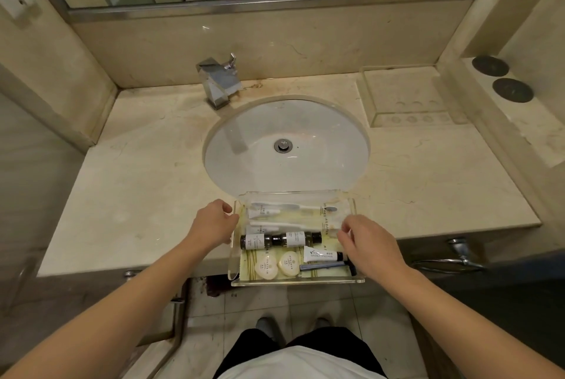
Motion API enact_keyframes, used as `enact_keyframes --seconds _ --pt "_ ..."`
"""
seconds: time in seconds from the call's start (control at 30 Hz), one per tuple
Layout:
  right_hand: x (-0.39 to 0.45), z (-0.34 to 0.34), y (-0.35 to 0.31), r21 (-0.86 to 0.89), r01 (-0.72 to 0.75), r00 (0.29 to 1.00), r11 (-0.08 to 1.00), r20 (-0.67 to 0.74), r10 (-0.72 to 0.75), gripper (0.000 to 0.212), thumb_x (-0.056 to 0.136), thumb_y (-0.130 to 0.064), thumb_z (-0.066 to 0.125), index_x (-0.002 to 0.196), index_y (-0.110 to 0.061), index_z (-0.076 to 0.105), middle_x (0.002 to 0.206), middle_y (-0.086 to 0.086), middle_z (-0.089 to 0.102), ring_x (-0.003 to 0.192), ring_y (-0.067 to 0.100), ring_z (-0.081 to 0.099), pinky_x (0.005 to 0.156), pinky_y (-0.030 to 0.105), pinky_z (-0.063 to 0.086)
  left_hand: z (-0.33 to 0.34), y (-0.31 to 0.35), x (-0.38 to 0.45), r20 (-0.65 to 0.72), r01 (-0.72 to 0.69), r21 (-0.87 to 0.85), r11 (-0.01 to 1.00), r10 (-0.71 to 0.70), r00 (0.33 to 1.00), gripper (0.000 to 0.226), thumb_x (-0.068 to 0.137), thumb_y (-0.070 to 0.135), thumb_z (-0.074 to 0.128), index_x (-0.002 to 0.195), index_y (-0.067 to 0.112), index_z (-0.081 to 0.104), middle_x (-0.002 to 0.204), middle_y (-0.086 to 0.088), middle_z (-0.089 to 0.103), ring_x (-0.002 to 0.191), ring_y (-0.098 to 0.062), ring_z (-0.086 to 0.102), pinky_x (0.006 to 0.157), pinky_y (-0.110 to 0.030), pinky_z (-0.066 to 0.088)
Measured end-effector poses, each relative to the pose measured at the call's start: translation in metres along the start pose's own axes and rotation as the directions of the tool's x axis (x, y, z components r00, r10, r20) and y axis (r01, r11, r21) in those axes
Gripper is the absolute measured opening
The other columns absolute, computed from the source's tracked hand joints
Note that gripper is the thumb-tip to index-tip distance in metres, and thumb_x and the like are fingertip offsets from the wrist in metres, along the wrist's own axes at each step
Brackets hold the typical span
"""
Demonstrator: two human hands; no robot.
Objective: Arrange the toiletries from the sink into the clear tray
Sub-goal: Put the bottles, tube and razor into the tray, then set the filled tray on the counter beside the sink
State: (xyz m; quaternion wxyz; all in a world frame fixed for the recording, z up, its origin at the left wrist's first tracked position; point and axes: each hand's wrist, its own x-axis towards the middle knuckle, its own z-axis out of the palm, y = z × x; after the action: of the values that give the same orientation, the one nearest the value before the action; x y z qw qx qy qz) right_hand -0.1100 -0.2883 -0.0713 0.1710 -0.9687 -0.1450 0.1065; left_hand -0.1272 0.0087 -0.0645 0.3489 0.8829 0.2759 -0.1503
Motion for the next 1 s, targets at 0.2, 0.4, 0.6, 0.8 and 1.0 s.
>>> enact_keyframes --seconds 0.2,0.4,0.6,0.8,1.0 --pt "0.020 -0.001 0.002 0.146 -0.364 0.931 0.920 0.063 0.358 0.023 0.097 -0.021 0.044 0.115 -0.008 0.049 0.097 0.002 0.057 0.075 0.016 0.053 0.061 0.030 0.041 -0.002 -0.002 0.002 0.106 0.053 -0.038 0.998 -0.049 0.993 0.021 0.094 0.014 0.052 0.086 0.005 0.068 0.079 -0.012 0.073 0.070 -0.024 0.073 0.076 -0.038 0.061" --pt "0.033 0.004 0.001 0.047 -0.425 0.898 0.904 0.150 0.414 0.024 0.100 -0.020 0.035 0.103 -0.007 0.056 0.079 0.002 0.053 0.066 0.015 0.050 0.048 0.025 0.033 -0.003 0.002 0.009 0.095 -0.001 0.039 0.999 -0.002 0.995 0.022 0.089 0.010 0.053 0.067 0.007 0.056 0.076 -0.015 0.073 0.067 -0.026 0.073 0.070 -0.043 0.061" --pt "0.052 -0.002 0.000 0.090 -0.426 0.903 0.900 0.111 0.415 0.020 0.100 -0.017 0.034 0.106 -0.009 0.052 0.080 0.003 0.052 0.068 0.018 0.052 0.048 0.026 0.032 -0.014 0.022 0.023 0.006 -0.021 0.044 0.999 0.021 1.000 0.020 0.088 0.012 0.051 0.071 0.004 0.060 0.065 -0.007 0.070 0.064 -0.022 0.068 0.067 -0.037 0.057" --pt "0.077 -0.026 0.022 0.187 -0.397 0.918 0.898 0.064 0.393 0.017 0.100 -0.018 0.033 0.103 -0.009 0.047 0.081 0.006 0.053 0.070 0.024 0.052 0.054 0.033 0.036 -0.010 0.065 0.041 -0.045 -0.034 0.017 0.999 0.034 0.998 0.022 0.089 0.013 0.051 0.077 -0.002 0.062 0.061 -0.007 0.070 0.057 -0.020 0.066 0.065 -0.036 0.055" --pt "0.114 -0.067 0.097 0.203 -0.386 0.922 0.900 0.061 0.381 0.018 0.100 -0.016 0.031 0.095 -0.008 0.047 0.072 0.002 0.049 0.067 0.025 0.050 0.053 0.032 0.034 0.031 0.138 0.060 -0.053 -0.020 -0.012 1.000 0.019 0.998 0.022 0.088 0.010 0.052 0.074 -0.002 0.065 0.065 -0.010 0.072 0.065 -0.026 0.070 0.070 -0.042 0.060"
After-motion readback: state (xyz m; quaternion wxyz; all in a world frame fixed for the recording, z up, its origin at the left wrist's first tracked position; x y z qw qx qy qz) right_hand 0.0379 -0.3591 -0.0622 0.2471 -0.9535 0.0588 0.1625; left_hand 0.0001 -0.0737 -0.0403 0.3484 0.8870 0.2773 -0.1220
